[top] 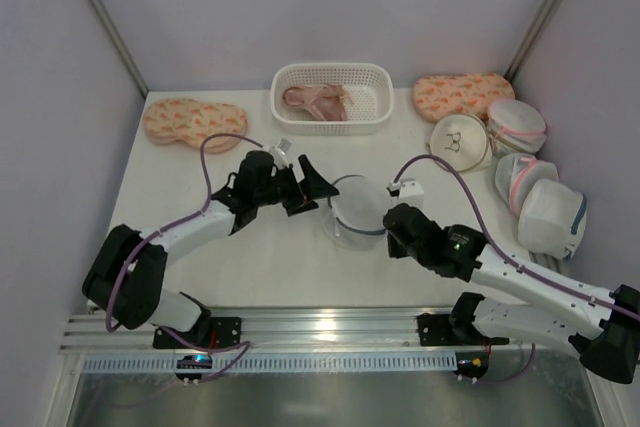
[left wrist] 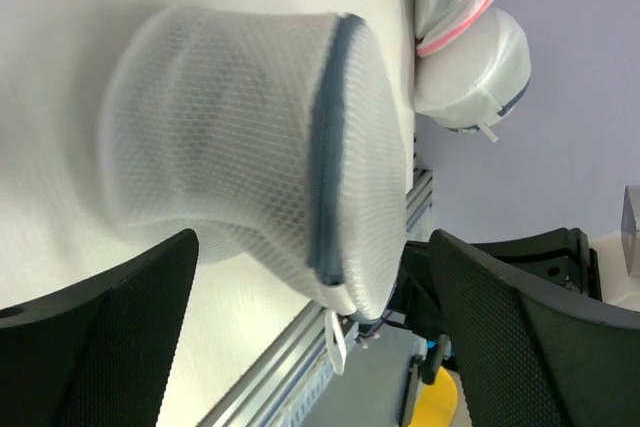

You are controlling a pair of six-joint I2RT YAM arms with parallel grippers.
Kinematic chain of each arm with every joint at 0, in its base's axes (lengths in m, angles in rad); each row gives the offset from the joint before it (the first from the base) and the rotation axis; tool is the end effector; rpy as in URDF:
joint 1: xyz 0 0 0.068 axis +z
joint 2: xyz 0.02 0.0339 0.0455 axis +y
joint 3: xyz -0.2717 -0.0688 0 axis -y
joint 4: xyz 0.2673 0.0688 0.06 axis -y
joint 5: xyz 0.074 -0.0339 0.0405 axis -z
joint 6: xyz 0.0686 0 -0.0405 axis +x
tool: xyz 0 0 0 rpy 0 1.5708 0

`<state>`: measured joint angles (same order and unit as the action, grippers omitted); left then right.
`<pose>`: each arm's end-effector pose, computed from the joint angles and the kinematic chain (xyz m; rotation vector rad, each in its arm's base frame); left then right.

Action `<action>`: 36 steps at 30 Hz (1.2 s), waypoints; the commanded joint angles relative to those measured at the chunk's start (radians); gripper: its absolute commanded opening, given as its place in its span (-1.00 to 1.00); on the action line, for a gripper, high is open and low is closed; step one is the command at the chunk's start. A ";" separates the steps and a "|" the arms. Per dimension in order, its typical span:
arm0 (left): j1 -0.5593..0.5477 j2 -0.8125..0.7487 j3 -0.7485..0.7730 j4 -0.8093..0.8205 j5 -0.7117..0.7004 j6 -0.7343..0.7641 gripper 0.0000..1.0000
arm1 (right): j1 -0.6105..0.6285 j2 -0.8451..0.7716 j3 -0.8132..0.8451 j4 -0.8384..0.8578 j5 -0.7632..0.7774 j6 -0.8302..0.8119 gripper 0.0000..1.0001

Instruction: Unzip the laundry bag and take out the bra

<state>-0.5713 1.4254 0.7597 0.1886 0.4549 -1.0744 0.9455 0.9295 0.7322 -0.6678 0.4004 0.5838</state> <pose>0.2768 -0.2137 0.2022 -0.2611 2.3304 -1.4018 0.1506 0.1630 0.2332 -0.2505 2.3487 0.2556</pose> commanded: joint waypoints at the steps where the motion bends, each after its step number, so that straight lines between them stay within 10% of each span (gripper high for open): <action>1: 0.021 -0.005 0.043 -0.107 0.012 0.136 0.99 | 0.003 -0.018 0.024 -0.092 0.124 0.045 -0.92; 10: -0.001 -0.288 -0.134 -0.255 -0.202 0.044 0.99 | 0.003 -0.040 -0.017 0.060 -0.030 -0.001 -0.92; 18: -0.105 -0.601 -0.335 -0.175 -0.231 -0.224 0.99 | 0.004 -0.028 -0.120 0.532 -0.697 -0.059 -0.92; 34: -0.211 -0.335 -0.301 0.184 -0.171 -0.340 0.97 | 0.016 0.086 -0.112 0.590 -0.712 -0.082 -0.92; 36: -0.223 -0.278 -0.284 0.244 -0.139 -0.334 0.61 | 0.018 0.089 -0.113 0.583 -0.698 -0.084 -0.92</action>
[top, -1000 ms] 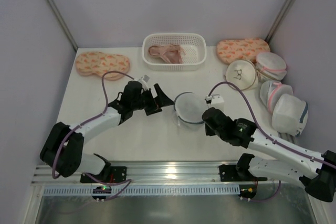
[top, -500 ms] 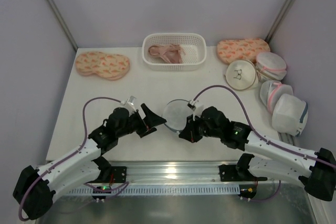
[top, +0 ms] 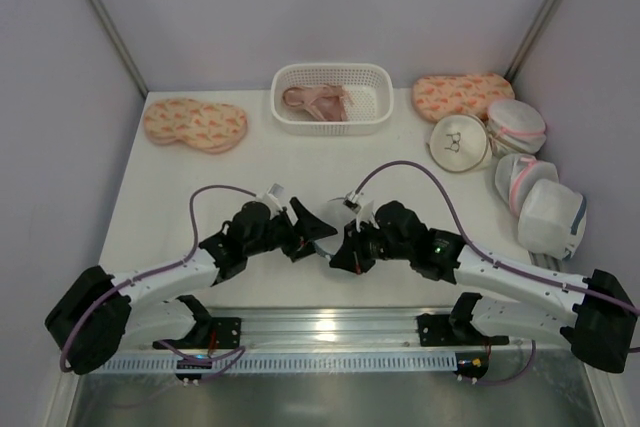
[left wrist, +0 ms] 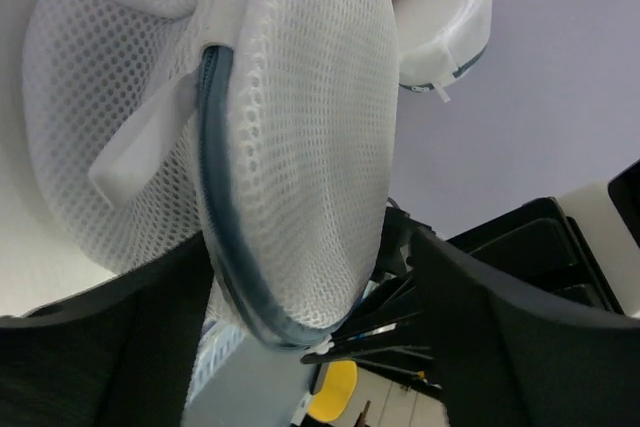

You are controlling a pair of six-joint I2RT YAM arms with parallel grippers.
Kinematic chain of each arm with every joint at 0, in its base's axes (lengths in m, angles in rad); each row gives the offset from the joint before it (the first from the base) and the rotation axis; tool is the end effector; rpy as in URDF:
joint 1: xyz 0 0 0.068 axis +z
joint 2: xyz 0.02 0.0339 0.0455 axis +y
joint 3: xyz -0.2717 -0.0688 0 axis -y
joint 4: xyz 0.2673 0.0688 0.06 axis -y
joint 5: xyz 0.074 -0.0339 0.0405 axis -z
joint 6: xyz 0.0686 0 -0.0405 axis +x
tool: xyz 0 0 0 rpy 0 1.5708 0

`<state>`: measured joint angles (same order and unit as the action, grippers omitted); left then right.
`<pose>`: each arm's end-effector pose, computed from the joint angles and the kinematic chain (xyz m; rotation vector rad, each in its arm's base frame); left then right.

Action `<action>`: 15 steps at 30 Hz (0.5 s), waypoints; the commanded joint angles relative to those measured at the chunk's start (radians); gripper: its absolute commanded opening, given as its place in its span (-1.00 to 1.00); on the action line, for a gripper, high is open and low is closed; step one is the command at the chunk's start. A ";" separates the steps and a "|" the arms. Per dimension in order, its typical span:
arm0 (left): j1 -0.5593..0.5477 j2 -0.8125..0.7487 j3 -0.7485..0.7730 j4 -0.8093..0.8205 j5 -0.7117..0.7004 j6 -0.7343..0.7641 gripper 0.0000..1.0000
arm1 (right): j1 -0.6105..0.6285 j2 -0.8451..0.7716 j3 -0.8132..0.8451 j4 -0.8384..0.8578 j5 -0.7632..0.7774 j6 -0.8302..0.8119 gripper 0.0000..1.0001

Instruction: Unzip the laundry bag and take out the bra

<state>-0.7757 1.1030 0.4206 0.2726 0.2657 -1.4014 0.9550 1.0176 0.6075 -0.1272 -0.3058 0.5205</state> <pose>0.1811 -0.2029 0.1781 -0.5331 2.3247 -1.5278 0.1368 0.2291 0.2218 -0.6964 2.2150 1.1478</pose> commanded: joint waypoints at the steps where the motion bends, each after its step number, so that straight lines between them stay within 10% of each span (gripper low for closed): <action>1: -0.022 0.061 0.055 0.178 0.064 -0.007 0.42 | 0.008 -0.002 0.015 0.035 0.014 -0.022 -0.92; 3: -0.022 0.087 0.046 0.229 0.058 -0.016 -0.49 | 0.008 -0.002 0.023 0.006 0.034 -0.030 -0.92; 5: -0.020 0.087 0.035 0.224 0.027 -0.010 -1.00 | 0.008 -0.013 0.034 -0.043 0.051 -0.034 -0.92; 15: 0.091 0.040 0.118 -0.045 0.027 0.185 -1.00 | 0.010 -0.030 0.124 -0.463 0.296 -0.056 -0.93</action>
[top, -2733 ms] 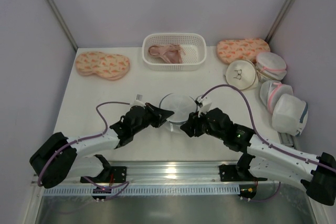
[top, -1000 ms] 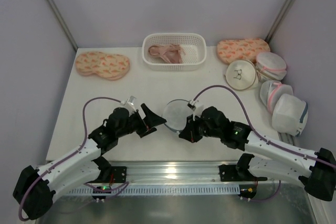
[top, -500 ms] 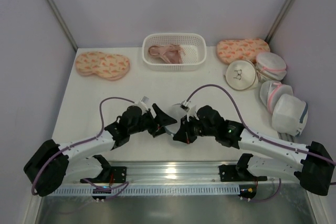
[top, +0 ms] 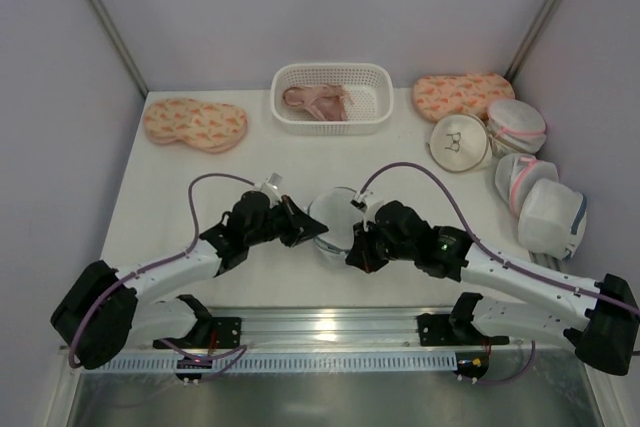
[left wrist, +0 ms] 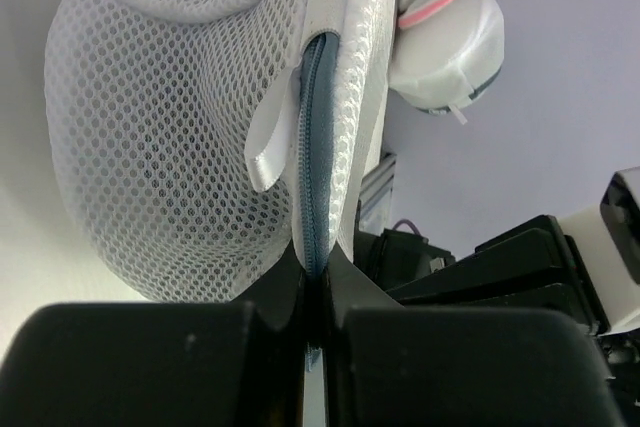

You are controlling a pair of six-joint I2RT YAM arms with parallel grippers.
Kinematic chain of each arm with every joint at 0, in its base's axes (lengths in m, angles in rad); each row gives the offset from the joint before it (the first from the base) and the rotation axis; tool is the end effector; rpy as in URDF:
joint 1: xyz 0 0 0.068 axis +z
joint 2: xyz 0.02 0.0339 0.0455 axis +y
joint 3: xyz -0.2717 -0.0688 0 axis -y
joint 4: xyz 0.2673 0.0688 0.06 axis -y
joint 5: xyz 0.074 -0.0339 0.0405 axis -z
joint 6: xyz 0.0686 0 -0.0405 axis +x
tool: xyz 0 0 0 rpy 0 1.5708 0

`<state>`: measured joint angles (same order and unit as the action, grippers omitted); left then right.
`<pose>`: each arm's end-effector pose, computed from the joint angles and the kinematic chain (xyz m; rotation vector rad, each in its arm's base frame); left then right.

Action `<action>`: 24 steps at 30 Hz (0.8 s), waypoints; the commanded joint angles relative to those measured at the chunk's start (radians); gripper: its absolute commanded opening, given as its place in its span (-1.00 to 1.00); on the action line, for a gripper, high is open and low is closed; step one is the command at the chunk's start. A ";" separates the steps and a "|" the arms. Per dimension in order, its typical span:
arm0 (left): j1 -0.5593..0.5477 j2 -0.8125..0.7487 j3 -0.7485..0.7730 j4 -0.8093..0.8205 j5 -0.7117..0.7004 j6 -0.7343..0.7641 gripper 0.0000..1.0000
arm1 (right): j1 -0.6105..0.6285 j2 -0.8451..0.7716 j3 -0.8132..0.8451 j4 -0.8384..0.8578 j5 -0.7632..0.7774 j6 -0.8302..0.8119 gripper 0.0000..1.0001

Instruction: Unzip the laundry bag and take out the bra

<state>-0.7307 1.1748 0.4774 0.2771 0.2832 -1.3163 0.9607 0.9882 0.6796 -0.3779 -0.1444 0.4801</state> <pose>0.2004 -0.2054 0.1814 -0.4700 2.3110 -1.4745 0.1370 0.2131 0.2264 -0.6564 2.3306 0.8873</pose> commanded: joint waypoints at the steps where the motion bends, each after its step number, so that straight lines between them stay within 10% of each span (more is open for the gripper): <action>1: 0.057 -0.027 0.070 -0.085 0.017 0.115 -1.00 | 0.004 0.007 0.058 -0.246 0.200 -0.006 -0.92; 12: 0.108 0.195 0.265 -0.174 0.338 0.351 -0.97 | 0.003 0.079 0.110 -0.431 0.658 0.155 -0.93; 19: 0.109 0.316 0.431 -0.334 0.294 0.514 0.99 | 0.001 0.061 0.136 -0.385 0.724 0.169 -0.93; 24: 0.109 0.211 0.382 -0.400 0.115 0.482 0.99 | 0.003 0.023 0.126 -0.360 0.692 0.155 -0.92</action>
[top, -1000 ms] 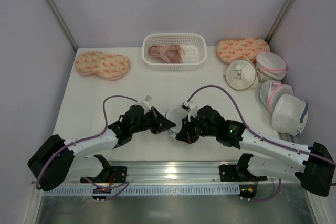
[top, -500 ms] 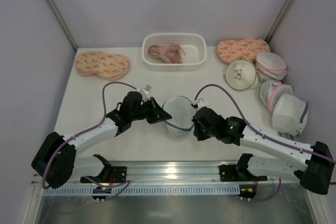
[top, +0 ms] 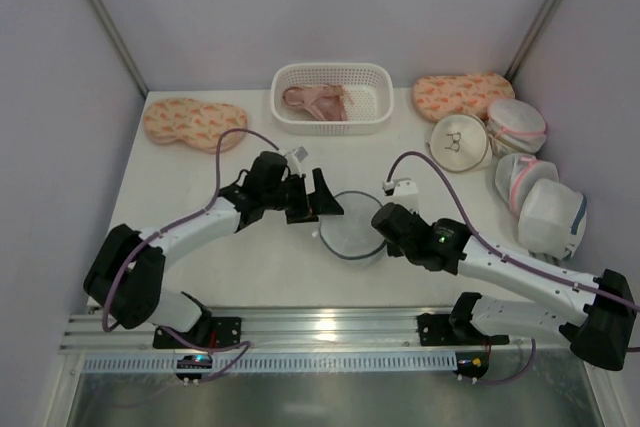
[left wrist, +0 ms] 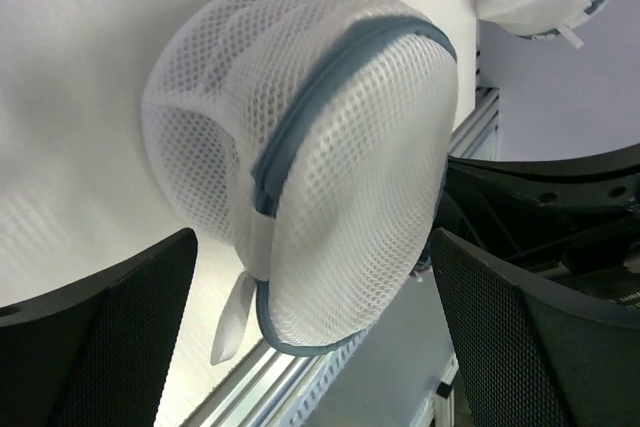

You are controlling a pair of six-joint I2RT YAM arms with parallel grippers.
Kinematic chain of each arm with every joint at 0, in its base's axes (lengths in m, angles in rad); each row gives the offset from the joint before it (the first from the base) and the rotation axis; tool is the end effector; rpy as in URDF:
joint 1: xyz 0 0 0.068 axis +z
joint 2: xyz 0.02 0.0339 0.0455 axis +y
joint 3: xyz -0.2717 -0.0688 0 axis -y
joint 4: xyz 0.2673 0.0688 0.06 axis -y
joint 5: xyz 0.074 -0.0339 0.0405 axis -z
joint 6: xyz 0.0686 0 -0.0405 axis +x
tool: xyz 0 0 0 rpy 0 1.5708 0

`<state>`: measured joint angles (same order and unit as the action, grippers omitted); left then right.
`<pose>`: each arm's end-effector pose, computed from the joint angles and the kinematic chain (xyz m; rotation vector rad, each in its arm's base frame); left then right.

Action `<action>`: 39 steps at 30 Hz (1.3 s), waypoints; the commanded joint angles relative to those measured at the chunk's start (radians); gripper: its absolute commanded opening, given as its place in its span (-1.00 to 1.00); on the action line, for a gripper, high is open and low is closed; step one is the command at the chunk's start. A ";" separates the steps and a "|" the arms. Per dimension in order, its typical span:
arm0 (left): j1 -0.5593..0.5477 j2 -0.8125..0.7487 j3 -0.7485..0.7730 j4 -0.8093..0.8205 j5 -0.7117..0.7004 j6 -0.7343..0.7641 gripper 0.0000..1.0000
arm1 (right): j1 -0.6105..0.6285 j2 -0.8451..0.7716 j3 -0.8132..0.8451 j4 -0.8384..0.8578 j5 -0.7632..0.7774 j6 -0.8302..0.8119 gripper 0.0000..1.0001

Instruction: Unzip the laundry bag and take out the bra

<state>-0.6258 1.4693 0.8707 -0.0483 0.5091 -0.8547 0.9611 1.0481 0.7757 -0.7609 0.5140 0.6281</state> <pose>0.2673 -0.2344 0.2020 0.0358 2.4867 -1.3020 0.1573 0.1663 0.2199 -0.2274 2.4053 0.0299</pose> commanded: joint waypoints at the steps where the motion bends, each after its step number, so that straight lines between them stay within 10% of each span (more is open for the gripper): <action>1: 0.006 -0.151 -0.025 -0.109 -0.138 0.008 0.99 | 0.004 -0.040 0.024 0.035 0.006 0.004 -0.92; 15: -0.003 -0.846 -0.383 -0.309 -0.166 -0.262 0.99 | 0.007 -0.054 -0.124 0.538 -0.825 -0.029 -0.93; 27: -0.049 -0.949 -0.516 -0.144 -0.142 -0.515 0.99 | 0.036 0.010 -0.170 0.788 -0.741 0.048 -0.93; 39: -0.074 -0.724 -0.501 0.117 -0.231 -0.541 0.99 | 0.126 0.099 -0.118 0.798 -0.738 -0.005 -0.93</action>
<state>-0.6899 0.6949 0.3454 -0.0616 0.2935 -1.3853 1.0775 1.1603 0.6182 -0.0151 -0.2382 0.6468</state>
